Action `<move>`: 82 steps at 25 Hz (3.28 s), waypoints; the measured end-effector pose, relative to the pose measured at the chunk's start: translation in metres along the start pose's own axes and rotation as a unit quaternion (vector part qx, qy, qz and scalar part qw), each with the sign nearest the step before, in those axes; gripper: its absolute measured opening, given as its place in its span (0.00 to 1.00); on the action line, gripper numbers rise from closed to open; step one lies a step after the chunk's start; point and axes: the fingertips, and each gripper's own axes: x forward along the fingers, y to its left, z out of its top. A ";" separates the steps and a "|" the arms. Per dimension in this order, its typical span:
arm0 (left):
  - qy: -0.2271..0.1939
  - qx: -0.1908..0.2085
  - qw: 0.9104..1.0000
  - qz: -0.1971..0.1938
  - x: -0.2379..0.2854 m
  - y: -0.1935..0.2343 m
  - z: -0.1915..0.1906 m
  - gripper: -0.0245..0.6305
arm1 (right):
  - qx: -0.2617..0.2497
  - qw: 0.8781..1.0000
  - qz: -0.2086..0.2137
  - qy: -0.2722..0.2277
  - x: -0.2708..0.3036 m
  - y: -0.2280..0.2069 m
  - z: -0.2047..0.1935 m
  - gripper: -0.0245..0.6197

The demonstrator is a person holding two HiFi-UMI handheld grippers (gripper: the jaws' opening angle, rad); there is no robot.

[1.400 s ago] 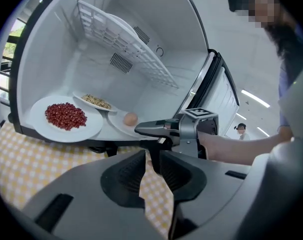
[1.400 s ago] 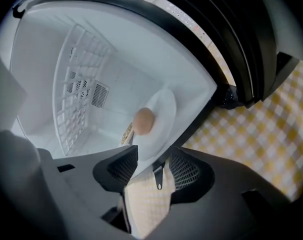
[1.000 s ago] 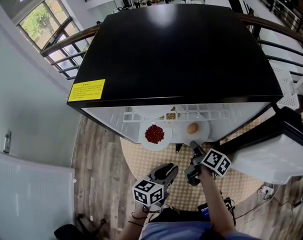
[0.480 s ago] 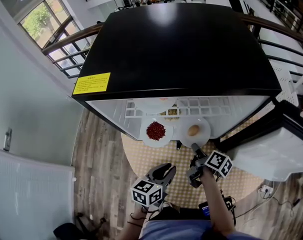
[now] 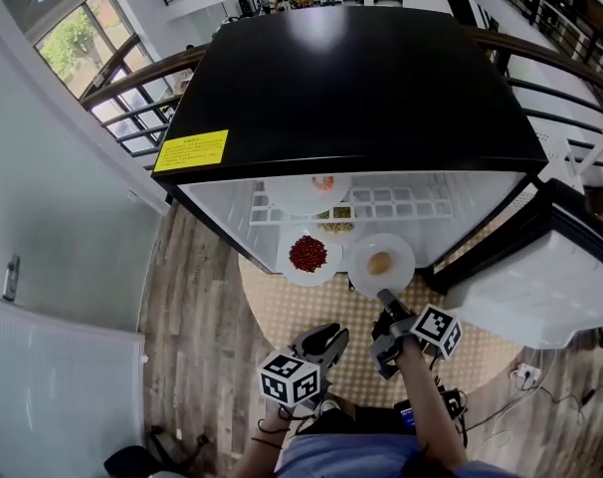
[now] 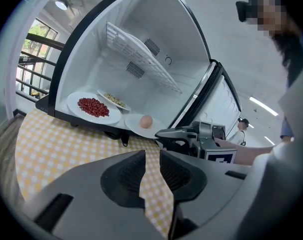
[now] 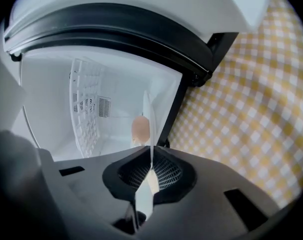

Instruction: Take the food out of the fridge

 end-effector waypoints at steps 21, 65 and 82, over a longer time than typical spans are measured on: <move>-0.026 0.028 0.999 -0.016 -0.067 -0.027 -0.006 0.17 | -0.010 0.999 0.030 0.009 -0.072 0.022 -0.050 0.07; -0.122 0.067 0.990 -0.014 -0.271 -0.080 -0.064 0.17 | -0.077 0.982 0.121 0.123 -0.209 0.110 -0.252 0.08; -0.145 0.071 0.984 -0.081 -0.240 -0.219 -0.087 0.34 | -0.081 0.974 0.146 0.152 -0.318 0.092 -0.227 0.08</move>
